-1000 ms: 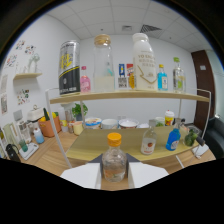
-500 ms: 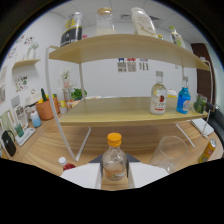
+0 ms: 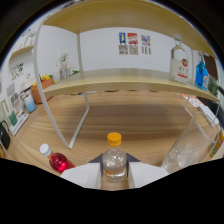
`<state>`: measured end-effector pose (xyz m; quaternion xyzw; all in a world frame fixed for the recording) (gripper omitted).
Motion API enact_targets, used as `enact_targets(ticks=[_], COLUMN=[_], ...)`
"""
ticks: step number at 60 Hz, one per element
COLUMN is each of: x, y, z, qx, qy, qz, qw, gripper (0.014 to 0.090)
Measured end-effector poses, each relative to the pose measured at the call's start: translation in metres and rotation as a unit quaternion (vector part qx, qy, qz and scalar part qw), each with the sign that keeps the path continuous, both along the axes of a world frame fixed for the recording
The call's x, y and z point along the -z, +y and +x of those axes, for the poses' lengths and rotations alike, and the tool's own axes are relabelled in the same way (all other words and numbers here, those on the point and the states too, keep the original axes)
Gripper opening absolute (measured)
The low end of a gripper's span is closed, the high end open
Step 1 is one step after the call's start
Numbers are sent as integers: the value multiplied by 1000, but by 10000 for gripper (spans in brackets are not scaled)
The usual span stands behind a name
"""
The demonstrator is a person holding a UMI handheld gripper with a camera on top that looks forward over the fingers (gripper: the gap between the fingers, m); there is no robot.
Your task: Make me a cup of Vodka Sunrise.
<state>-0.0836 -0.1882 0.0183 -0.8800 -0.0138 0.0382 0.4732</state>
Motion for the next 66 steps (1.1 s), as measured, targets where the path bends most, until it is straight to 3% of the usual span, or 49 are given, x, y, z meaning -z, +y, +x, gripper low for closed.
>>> enact_targets(ticks=[24,30,33,36,51,66], x=[5,6,-3,-16,-101,-124], y=[-16,-23,-27,-32,-77,-131], z=[-2,-3,-2,-2,14,78], qx=[-15,-22,-25,-26,-37,1], qy=[-22,-17,-14,-9,-16,-22], qz=[-11,-30,-25,-12,54,54], qw=[1000,999,999,1000,998,998], gripper=[377,613,769,864,863,860])
